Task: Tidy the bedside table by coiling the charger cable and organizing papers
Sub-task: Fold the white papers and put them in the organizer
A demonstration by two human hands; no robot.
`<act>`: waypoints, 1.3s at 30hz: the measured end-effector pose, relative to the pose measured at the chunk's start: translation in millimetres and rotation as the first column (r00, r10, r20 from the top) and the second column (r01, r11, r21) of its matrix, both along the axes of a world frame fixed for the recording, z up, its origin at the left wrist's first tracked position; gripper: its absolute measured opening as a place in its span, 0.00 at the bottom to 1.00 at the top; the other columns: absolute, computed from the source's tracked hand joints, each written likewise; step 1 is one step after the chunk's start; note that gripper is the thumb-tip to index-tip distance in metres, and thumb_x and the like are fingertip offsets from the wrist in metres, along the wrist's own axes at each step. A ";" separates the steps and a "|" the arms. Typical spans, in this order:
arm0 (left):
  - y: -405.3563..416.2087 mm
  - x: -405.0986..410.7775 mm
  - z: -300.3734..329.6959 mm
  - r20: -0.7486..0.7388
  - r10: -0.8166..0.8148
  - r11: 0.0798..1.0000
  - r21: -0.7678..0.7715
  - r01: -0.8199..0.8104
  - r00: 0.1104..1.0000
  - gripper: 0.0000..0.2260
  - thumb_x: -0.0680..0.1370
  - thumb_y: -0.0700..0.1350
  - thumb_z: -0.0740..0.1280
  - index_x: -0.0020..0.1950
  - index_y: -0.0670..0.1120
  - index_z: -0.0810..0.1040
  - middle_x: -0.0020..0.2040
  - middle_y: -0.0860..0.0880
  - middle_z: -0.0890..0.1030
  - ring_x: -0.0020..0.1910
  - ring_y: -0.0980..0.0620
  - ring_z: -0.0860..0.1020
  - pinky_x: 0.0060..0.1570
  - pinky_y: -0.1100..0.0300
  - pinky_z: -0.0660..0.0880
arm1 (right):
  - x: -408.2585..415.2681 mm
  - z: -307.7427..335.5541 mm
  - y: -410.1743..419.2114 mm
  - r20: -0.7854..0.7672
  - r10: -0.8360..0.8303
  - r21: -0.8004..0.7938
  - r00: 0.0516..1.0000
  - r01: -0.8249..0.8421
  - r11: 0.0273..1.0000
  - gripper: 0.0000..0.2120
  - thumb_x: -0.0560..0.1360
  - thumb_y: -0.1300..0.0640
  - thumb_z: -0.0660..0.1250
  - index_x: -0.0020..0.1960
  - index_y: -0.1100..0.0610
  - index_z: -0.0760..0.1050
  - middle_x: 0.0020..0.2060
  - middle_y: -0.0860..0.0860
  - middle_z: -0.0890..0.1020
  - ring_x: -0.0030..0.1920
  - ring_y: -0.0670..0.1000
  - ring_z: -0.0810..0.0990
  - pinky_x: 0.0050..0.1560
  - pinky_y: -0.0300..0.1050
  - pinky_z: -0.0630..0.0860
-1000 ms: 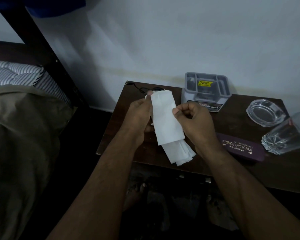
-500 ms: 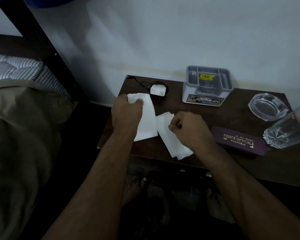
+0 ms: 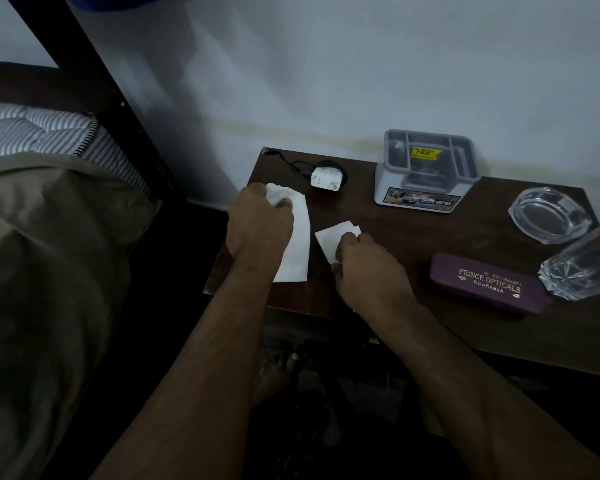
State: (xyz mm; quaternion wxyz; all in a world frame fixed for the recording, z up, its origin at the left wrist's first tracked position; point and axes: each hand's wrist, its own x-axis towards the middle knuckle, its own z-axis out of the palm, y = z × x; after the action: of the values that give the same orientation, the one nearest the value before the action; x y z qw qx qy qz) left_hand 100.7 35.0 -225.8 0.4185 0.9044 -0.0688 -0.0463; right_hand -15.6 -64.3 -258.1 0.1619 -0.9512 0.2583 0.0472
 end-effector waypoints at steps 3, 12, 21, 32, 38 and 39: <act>1.6 1.3 -1.9 0.009 -0.009 1.000 0.005 0.009 1.000 0.19 0.80 0.49 0.70 0.66 0.40 0.77 0.62 0.41 0.81 0.60 0.40 0.80 0.58 0.44 0.80 | 2.5 -1.0 0.8 0.033 -0.005 0.002 0.999 0.005 1.000 0.20 0.81 0.47 0.64 0.68 0.56 0.69 0.63 0.56 0.74 0.61 0.58 0.78 0.56 0.56 0.80; 5.7 4.9 -14.2 -0.053 -0.059 0.995 0.077 0.063 0.997 0.17 0.81 0.44 0.68 0.67 0.38 0.76 0.65 0.39 0.80 0.63 0.40 0.79 0.60 0.51 0.77 | 8.8 -13.7 6.8 0.140 0.006 -0.078 0.990 0.005 0.997 0.17 0.82 0.47 0.62 0.65 0.56 0.71 0.62 0.55 0.75 0.61 0.56 0.76 0.53 0.54 0.80; 6.3 12.4 -21.6 -0.099 -0.057 0.995 0.078 0.065 0.993 0.16 0.81 0.44 0.68 0.66 0.38 0.76 0.64 0.40 0.79 0.61 0.42 0.79 0.51 0.59 0.71 | 13.4 -5.6 -5.9 0.291 -0.066 0.065 0.954 0.050 0.997 0.05 0.79 0.52 0.64 0.49 0.53 0.77 0.48 0.50 0.77 0.49 0.51 0.78 0.44 0.47 0.74; 1.2 13.8 -18.0 -0.268 -0.088 0.990 -0.129 0.055 0.959 0.10 0.80 0.44 0.68 0.59 0.43 0.76 0.49 0.48 0.78 0.52 0.44 0.81 0.52 0.44 0.83 | 12.0 25.0 -36.8 0.258 -0.677 0.927 0.690 0.021 0.374 0.06 0.78 0.57 0.69 0.43 0.52 0.82 0.45 0.53 0.84 0.49 0.54 0.81 0.51 0.51 0.77; -3.5 6.8 -8.4 -0.408 -0.137 0.962 -0.273 0.023 0.903 0.09 0.82 0.45 0.66 0.61 0.45 0.73 0.55 0.44 0.81 0.48 0.47 0.82 0.40 0.43 0.84 | 13.3 30.0 -38.4 0.502 -0.614 0.786 0.609 -0.025 0.618 0.06 0.79 0.58 0.67 0.43 0.53 0.78 0.36 0.46 0.79 0.37 0.45 0.76 0.38 0.40 0.73; -4.2 5.6 -7.1 -0.418 -0.142 0.958 -0.285 0.019 0.897 0.08 0.83 0.46 0.65 0.61 0.46 0.73 0.55 0.44 0.81 0.49 0.46 0.82 0.40 0.42 0.84 | 14.5 29.8 -35.6 0.570 -0.523 0.689 0.634 -0.021 0.725 0.06 0.78 0.58 0.67 0.43 0.52 0.78 0.37 0.45 0.79 0.38 0.44 0.77 0.40 0.38 0.73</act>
State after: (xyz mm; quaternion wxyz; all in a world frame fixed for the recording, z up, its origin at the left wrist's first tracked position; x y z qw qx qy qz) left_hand 106.3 30.8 -232.8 0.5418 0.8010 -0.0174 -0.2539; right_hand -1.1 -99.9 -228.3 0.5689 -0.7223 0.2779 -0.2781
